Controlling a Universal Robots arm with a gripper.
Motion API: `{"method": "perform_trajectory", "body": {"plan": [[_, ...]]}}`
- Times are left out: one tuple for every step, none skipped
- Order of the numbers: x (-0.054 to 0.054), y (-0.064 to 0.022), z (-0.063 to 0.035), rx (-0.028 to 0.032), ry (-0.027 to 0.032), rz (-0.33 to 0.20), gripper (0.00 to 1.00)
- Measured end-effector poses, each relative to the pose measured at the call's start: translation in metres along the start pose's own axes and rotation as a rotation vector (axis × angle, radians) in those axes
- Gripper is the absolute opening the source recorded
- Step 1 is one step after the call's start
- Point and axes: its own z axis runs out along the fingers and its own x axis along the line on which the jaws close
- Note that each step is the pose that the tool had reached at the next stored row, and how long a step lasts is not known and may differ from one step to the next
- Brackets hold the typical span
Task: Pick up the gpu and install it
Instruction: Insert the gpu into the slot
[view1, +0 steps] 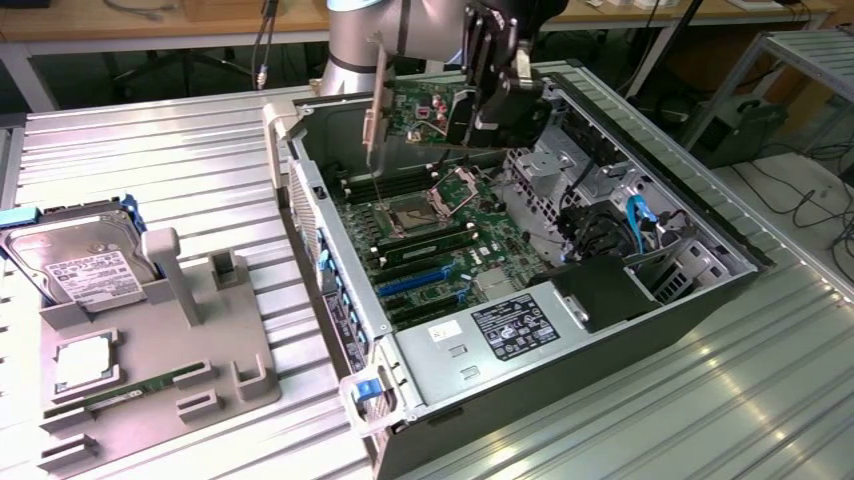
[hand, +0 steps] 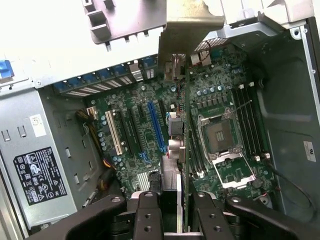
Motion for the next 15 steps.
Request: {"method": "perform_trajectory", "body": {"plan": [[0.0,0.0,0.0,-0.0001,0.0,-0.007,0.28],[0.0,0.0,0.0,-0.0003,0.0,-0.013,0.28],[0.0,0.0,0.0,-0.0004,0.0,-0.02,0.28],[0.0,0.0,0.0,-0.0005,0.0001,-0.027,0.28],[0.0,0.0,0.0,-0.0006,0.0001,-0.034,0.28],[0.0,0.0,0.0,-0.0008,0.0001,-0.045,0.28],[0.0,0.0,0.0,-0.001,0.0001,-0.057,0.28],[0.0,0.0,0.0,-0.0012,0.0001,-0.067,0.28],[0.0,0.0,0.0,-0.0014,0.0001,-0.077,0.28],[0.0,0.0,0.0,-0.0015,0.0001,-0.084,0.28],[0.0001,0.0,0.0,-0.0016,0.0001,-0.094,0.28],[0.0001,0.0,0.0,-0.0018,0.0001,-0.101,0.28],[0.0,0.0,0.0,-0.0019,0.0002,-0.11,0.28],[0.0001,0.0,0.0,-0.0021,0.0003,-0.117,0.28],[0.0001,0.0,0.0,-0.0022,0.0002,-0.124,0.28]]}}
